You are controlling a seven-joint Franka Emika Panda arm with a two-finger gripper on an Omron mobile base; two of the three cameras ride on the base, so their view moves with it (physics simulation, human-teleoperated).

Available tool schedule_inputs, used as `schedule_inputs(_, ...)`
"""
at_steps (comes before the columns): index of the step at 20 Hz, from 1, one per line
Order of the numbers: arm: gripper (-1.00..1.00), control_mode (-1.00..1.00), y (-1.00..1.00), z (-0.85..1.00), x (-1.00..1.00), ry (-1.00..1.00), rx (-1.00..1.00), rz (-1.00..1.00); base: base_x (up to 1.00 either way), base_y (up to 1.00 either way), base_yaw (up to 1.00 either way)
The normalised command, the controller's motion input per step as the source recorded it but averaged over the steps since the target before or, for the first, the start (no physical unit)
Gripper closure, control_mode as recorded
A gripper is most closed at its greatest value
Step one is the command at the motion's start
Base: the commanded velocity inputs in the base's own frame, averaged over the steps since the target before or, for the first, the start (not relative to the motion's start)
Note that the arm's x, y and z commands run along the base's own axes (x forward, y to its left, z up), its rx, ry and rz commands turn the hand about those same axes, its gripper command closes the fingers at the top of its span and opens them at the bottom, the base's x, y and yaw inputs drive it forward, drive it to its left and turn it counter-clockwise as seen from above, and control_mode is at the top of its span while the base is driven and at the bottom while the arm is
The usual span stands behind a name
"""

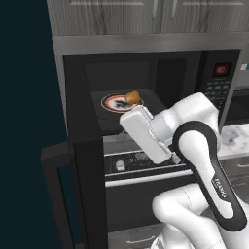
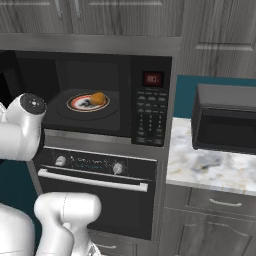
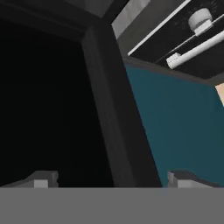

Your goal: Retrieve the reheated potato from the microwave, then place the potato, cheese, and condiment on the cutting board.

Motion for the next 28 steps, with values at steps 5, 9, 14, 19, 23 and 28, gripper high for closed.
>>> schedule_inputs(5, -1.0, -1.0, -0.42, 0.0, 0.23, -0.16, -0.39, -0.17, 0.0, 0.0, 0.0)
schedule_inputs(9, -1.0, -1.0, -0.41, 0.0, 0.38, -0.11, -0.31, -0.1, 0.0, 0.0, 0.0)
schedule_inputs(14, -1.0, -1.0, -0.49, 0.0, 0.27, -0.27, -0.25, 0.03, 0.0, 0.0, 0.0)
schedule_inputs(19, -1.0, -1.0, -0.42, -0.02, 0.45, -0.25, -0.28, 0.02, 0.0, 0.0, 0.0)
schedule_inputs(23, -1.0, -1.0, -0.29, 0.0, 0.57, -0.22, -0.21, 0.06, 0.0, 0.0, 0.0)
schedule_inputs(28, -1.0, -1.0, -0.1, 0.08, 0.73, 0.06, -0.05, 0.07, 0.0, 0.0, 0.0)
